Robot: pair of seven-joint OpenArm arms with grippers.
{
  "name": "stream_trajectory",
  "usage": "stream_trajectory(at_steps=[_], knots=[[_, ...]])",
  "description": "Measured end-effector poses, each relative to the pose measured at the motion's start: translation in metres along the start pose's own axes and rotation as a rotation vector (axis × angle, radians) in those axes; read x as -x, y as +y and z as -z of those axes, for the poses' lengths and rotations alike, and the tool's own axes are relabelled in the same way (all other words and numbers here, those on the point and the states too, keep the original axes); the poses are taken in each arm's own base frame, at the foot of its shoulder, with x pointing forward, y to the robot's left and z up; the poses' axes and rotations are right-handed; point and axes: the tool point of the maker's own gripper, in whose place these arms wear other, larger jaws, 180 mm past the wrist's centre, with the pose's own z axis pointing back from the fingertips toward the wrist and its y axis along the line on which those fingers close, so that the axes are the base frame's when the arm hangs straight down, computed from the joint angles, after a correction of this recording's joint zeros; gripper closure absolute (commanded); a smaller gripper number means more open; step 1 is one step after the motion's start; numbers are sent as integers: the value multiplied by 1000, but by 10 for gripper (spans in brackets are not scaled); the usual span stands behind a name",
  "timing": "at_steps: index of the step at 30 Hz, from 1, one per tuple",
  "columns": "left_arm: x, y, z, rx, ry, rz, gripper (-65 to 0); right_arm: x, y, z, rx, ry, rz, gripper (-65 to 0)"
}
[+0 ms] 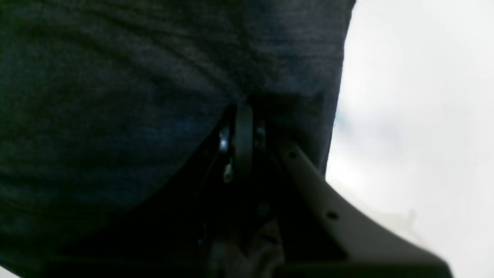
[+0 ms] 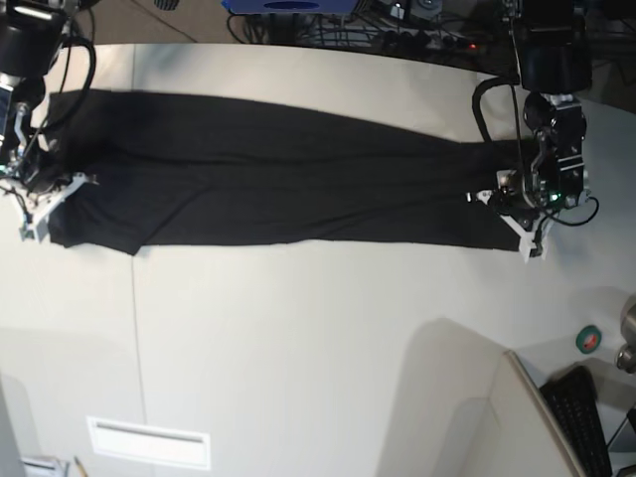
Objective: Layout the t-shirt on the table in an organized manner, then fold the t-shirt properly
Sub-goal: 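Pull the folded strip taut with both grippers and release it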
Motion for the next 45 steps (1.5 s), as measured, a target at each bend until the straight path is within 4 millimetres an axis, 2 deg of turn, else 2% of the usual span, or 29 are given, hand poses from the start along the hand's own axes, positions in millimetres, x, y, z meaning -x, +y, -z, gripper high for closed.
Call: stream_trajectory(at_steps=[3, 6, 8, 9, 11, 12, 13, 15, 18, 20, 21, 23, 30, 35, 38, 39, 40, 43, 44, 45], knots=[[-20, -19, -2, 41, -37, 9, 0, -8, -7, -1, 25, 6, -20, 0], [-13, -27, -11, 60, -15, 24, 0, -14, -13, -10, 65, 3, -46, 0], [-23, -26, -25, 61, -41, 26, 0, -30, -14, -25, 82, -63, -77, 0], [-37, -21, -37, 71, -91, -11, 0, -39, -11, -33, 84, -105, -91, 0], [-65, 0, -63, 72, -202, -85, 0, -51, 3, -49, 79, -178, -119, 0], [-71, 11, -72, 67, -238, -117, 0, -53, 11, -55, 72, -204, -130, 0], [-72, 20, -80, 67, -256, -143, 0, -50, 18, -61, 70, -215, -145, 0], [-60, 39, -84, 62, -242, -183, -20, -43, 32, -69, 43, -231, -160, 0], [-35, 58, -82, 76, -211, -275, -383, -37, 40, -76, 43, -236, -174, 0], [-27, 58, -79, 124, -207, -339, -548, -38, 41, -79, 42, -246, -176, 0], [-21, 60, -76, 135, -199, -350, -596, -38, 41, -79, 42, -246, -176, 0], [-8, 62, -66, 162, -167, -342, -620, -35, 41, -78, 40, -240, -174, 0], [27, 53, -31, 222, -122, -356, -563, -31, 40, -77, 42, -229, -174, 0], [14, 27, -24, 255, -139, -264, -563, -31, 40, -77, 41, -229, -174, 0], [16, 20, -20, 285, -137, -274, -548, -27, 39, -77, 45, -220, -177, 0], [15, 21, -18, 286, -139, -283, -502, -25, 38, -77, 47, -216, -180, 0], [15, 24, -17, 283, -136, -288, -426, -22, 38, -77, 47, -210, -180, 0], [18, 27, -13, 277, -118, -303, -81, -19, 38, -76, 45, -204, -178, 0], [19, 26, -12, 280, -114, -305, 0, -19, 38, -76, 46, -204, -179, 0], [18, 24, -11, 286, -114, -311, 0, -19, 38, -77, 47, -205, -179, 0]])
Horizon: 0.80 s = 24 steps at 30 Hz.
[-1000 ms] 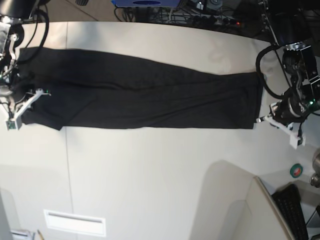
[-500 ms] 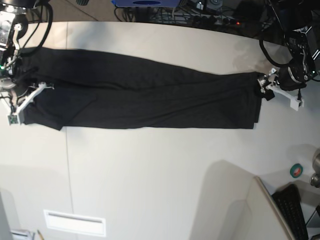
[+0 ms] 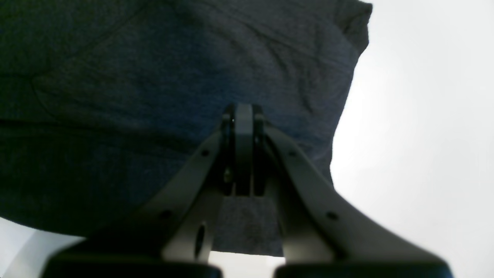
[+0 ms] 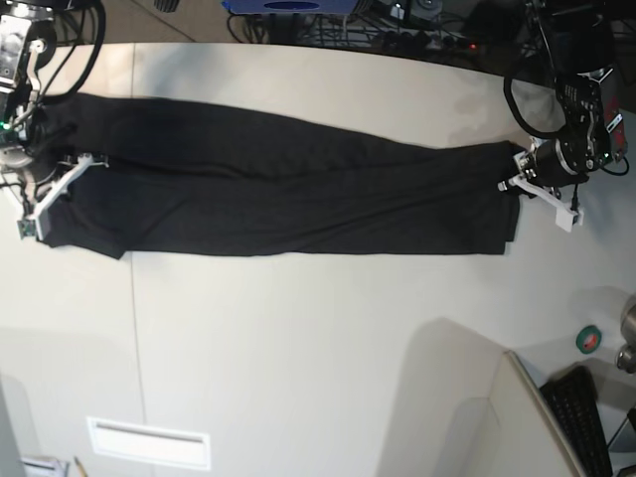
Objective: Layout the t-shirt on the table in an organized manner, then fold the t-shirt properly
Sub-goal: 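Pull the folded strip taut with both grippers and release it, then grasp the strip's end with the left gripper and fold it toward the right gripper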
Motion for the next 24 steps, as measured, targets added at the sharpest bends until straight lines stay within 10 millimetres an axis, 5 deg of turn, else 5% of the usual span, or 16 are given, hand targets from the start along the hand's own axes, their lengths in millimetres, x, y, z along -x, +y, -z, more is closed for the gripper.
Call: stream_trajectory(at_steps=[6, 11, 15, 20, 24], knots=[[-20, 7, 2, -15, -28, 4, 0, 8, 2, -1, -5, 14, 2, 0], [-47, 19, -38, -95, -94, 152, 0, 13, 1, -6, 0, 20, -10, 0], [-74, -12, -72, -79, -221, 288, 0, 1, 2, -13, 4, -16, -21, 0], [-35, -43, -83, -94, -169, 339, 0, 4, 4, -14, 2, 9, -15, 0], [-22, -97, -75, 18, -155, 368, 0, -5, 6, -18, 3, -15, -21, 0]])
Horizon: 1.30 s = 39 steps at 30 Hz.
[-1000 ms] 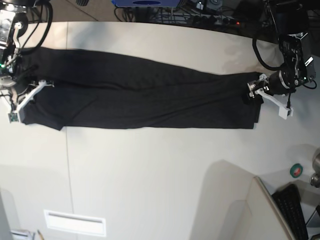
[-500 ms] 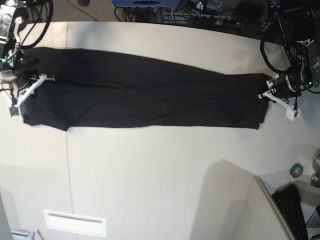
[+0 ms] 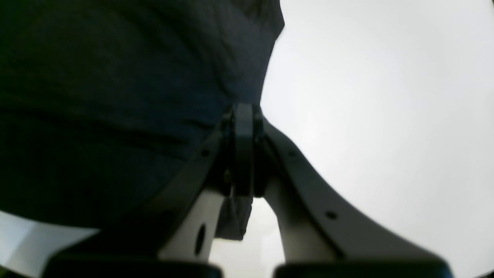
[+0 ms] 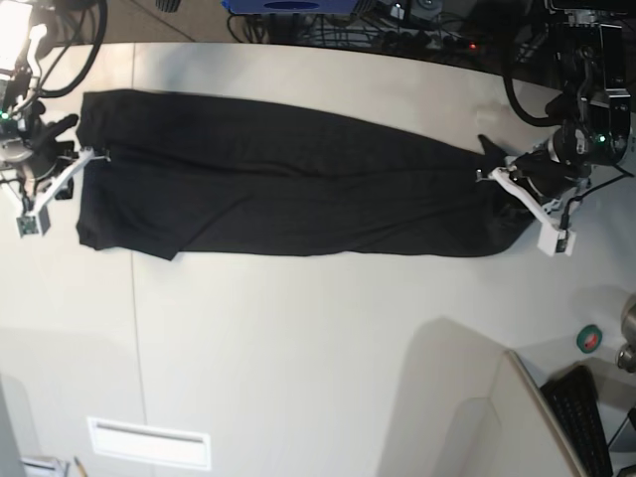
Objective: Layout the t-shirt on the table in an organized manner, then fold the t-shirt properly
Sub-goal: 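Grasp the strip's end with the left gripper and fold it toward the right gripper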
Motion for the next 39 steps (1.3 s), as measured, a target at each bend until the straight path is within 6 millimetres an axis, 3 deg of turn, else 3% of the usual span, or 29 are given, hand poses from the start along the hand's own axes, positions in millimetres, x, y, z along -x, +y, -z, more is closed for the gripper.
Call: stream_trajectory(at_steps=[4, 9, 11, 18, 26, 39], knots=[[13, -41, 16, 81, 56, 13, 0, -3, -1, -1, 2, -8, -5, 0], [4, -102, 30, 217, 62, 85, 0, -3, -1, -2, 3, -7, -6, 0], [11, -117, 33, 229, 133, 92, 0, -2, -1, -2, 4, -7, -6, 0], [9, -178, 39, 329, 186, 128, 0, -2, -2, -2, 5, -5, -5, 0], [24, -212, 36, 398, 227, 202, 0, -2, -2, -2, 5, -6, -5, 0], [32, -213, 41, 399, 254, 187, 0, -2, -1, -2, 5, -6, -4, 0]])
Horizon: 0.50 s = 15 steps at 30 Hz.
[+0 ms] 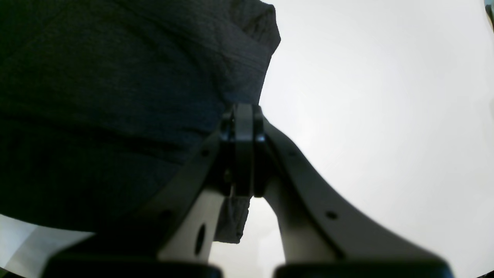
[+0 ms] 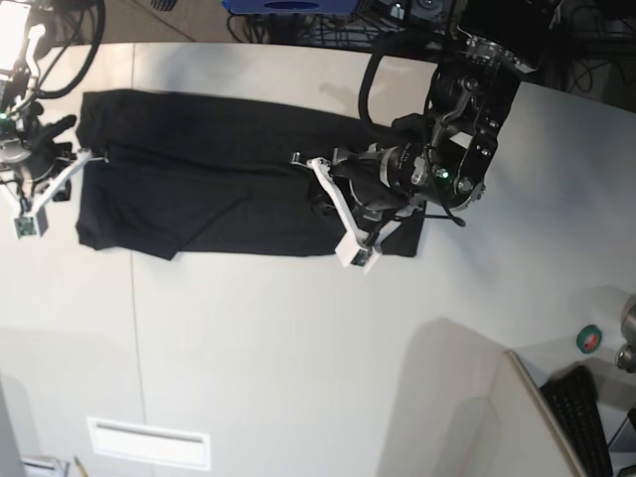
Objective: Layout the t-shirt on the table in an organized manner, then fold the t-shirt properly
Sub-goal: 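Grasp the strip's end with the left gripper and fold it toward the right gripper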
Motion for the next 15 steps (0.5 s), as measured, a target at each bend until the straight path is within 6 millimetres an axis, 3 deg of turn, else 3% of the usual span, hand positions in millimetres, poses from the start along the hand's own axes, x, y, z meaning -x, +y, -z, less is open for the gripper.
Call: stream_trajectory(at_steps=[3, 7, 10, 13, 15], knots=[[13, 8, 7, -13, 42, -23, 0, 0, 0, 0, 0, 0, 0, 0], [12, 8, 8, -14, 43, -25, -8, 0, 0, 0, 0, 0, 0, 0], [12, 7, 10, -8, 42, -35, -242, 0, 0, 0, 0, 0, 0, 0], [6, 1, 24, 10, 54, -63, -492, 0, 1, 0, -2, 0, 2, 0], [0, -4, 34, 24, 61, -82, -597, 0, 4, 1, -7, -1, 9, 0]])
